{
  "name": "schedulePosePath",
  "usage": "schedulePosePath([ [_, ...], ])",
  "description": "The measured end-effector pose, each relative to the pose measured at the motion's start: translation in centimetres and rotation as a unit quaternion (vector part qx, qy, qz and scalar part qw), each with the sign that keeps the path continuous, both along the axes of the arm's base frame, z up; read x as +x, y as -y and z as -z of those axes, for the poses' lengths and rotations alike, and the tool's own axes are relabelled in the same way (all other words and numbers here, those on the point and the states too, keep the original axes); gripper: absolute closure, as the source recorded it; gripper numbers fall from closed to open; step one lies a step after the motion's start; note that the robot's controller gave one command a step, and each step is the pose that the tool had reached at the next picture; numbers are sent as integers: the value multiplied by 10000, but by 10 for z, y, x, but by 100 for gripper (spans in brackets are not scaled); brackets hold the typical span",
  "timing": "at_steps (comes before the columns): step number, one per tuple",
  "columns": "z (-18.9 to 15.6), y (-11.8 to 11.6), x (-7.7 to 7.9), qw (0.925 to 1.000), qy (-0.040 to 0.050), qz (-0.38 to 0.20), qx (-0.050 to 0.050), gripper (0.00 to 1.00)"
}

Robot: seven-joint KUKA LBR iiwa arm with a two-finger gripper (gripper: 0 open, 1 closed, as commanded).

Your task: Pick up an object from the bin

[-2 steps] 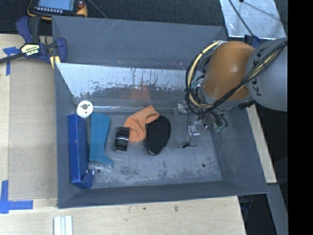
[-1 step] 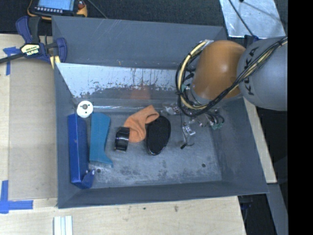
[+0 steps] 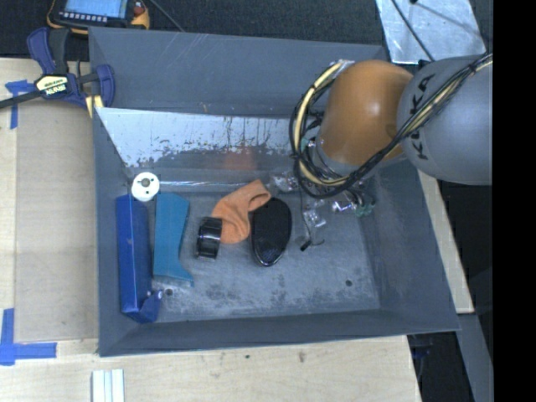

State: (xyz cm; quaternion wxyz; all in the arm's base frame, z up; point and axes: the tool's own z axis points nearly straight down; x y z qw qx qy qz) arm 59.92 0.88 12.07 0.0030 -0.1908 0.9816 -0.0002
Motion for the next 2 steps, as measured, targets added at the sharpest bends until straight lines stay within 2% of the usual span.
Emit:
schedulePosePath([
  [1,35,-17,7,9892,-17,-1468,-12,0],
  [2,48,-18,10,9657,11,-2596,-4,100],
])
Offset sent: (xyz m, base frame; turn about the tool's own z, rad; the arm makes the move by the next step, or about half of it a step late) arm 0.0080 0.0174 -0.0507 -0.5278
